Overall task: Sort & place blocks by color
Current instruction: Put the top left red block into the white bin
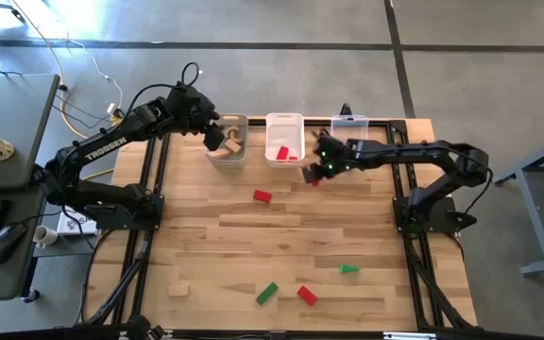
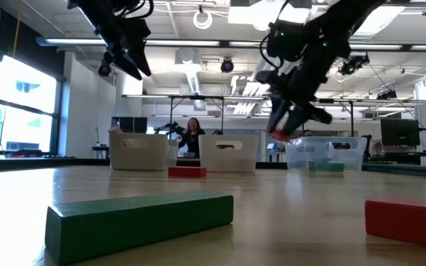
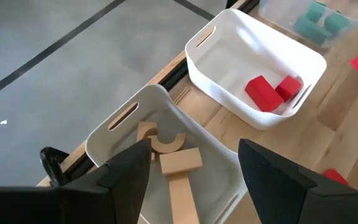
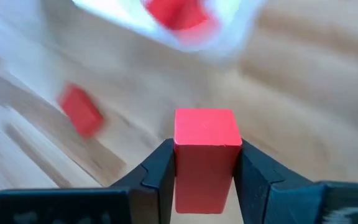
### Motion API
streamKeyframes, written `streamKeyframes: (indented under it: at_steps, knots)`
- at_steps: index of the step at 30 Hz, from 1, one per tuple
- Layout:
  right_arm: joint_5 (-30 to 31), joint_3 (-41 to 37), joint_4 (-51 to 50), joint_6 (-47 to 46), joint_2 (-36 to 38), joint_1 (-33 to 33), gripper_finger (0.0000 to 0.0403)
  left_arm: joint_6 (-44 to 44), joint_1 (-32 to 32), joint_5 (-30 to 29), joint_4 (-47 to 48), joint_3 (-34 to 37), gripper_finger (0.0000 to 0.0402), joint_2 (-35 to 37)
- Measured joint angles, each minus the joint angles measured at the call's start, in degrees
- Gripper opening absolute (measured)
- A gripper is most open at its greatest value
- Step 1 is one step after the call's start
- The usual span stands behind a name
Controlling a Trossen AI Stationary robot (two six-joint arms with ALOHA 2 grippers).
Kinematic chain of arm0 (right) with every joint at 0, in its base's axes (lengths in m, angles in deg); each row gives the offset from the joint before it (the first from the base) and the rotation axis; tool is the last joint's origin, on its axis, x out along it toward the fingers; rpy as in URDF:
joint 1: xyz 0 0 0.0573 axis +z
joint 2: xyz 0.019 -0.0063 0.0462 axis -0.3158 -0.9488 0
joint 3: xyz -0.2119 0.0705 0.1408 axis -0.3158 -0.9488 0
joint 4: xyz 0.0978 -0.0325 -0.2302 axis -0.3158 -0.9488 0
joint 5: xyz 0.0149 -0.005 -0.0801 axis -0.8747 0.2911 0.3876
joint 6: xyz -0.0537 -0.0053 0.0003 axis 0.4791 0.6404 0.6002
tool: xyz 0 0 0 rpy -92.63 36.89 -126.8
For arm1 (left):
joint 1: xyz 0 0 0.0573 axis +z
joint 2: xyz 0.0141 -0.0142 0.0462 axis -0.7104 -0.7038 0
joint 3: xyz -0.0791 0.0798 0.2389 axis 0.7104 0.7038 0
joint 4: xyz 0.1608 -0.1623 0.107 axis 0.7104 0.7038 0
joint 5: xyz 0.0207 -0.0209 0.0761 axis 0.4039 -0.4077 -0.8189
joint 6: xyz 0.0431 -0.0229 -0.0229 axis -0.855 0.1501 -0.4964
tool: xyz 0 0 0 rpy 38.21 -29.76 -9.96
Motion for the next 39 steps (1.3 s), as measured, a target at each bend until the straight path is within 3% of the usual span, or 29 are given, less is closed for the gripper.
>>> streamKeyframes:
  at_steps: [8,14,19,27,33,39]
  knots:
    - [-1.00,4.55,4.73,7.04,0.03,-4.81,0.0104,3.15,0.00,0.00,0.15,0.00,0.0230,0.00]
    - [-0.88,5.21,14.94,10.15,0.02,-7.69,0.0104,5.71,0.00,0.02,0.40,0.00,0.0230,0.00]
    - [2.99,5.21,21.80,13.53,-0.02,-8.21,0.0104,5.98,0.00,0.02,3.64,0.00,0.0230,0.00]
    - [7.35,5.23,33.85,28.50,-0.02,-6.53,0.0104,6.98,-0.07,0.44,7.63,1.20,0.0230,-0.02]
    - [8.01,5.31,34.16,35.01,-0.87,-5.46,0.0104,7.03,-1.61,0.44,10.24,1.57,0.0230,-0.04]
    - [5.33,5.29,33.45,33.32,-6.56,-4.99,0.0104,7.03,-3.17,0.26,10.95,1.57,0.0230,-0.04]
